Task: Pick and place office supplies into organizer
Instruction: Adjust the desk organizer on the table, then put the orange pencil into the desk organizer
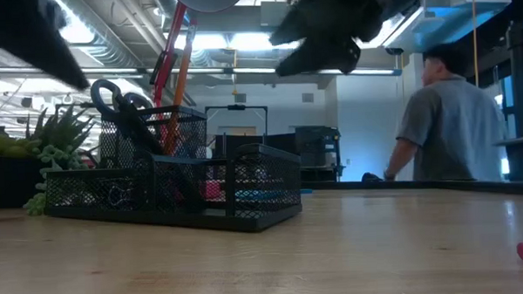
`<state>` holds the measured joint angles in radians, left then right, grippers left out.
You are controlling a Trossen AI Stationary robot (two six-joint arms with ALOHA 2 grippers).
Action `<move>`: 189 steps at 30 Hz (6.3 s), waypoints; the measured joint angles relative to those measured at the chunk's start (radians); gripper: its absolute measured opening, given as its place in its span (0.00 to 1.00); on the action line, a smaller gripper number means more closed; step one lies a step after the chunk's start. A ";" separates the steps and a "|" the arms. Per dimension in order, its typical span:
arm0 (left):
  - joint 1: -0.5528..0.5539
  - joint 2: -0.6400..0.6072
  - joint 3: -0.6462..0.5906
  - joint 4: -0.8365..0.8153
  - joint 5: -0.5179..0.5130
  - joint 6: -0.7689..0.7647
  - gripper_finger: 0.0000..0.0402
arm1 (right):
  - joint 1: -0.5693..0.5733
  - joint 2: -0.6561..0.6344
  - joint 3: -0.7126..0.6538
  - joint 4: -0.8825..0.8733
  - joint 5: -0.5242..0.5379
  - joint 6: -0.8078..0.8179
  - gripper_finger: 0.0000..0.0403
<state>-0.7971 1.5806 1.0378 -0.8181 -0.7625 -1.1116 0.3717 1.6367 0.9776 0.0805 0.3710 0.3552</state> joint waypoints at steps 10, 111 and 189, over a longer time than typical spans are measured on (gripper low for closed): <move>-0.108 -0.033 0.000 -0.020 -0.247 0.000 0.12 | -0.001 0.019 0.015 0.018 -0.147 -0.026 0.66; -0.104 -0.032 0.001 -0.016 -0.246 0.049 0.08 | -0.159 0.415 0.442 -1.005 -0.137 -0.203 0.30; -0.104 -0.032 0.001 -0.016 -0.135 0.164 0.08 | 0.370 0.610 1.059 -1.424 -0.174 0.729 0.50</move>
<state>-0.9012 1.5482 1.0386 -0.8345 -0.8979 -0.9476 0.7417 2.2464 2.0365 -1.3432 0.1971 1.0845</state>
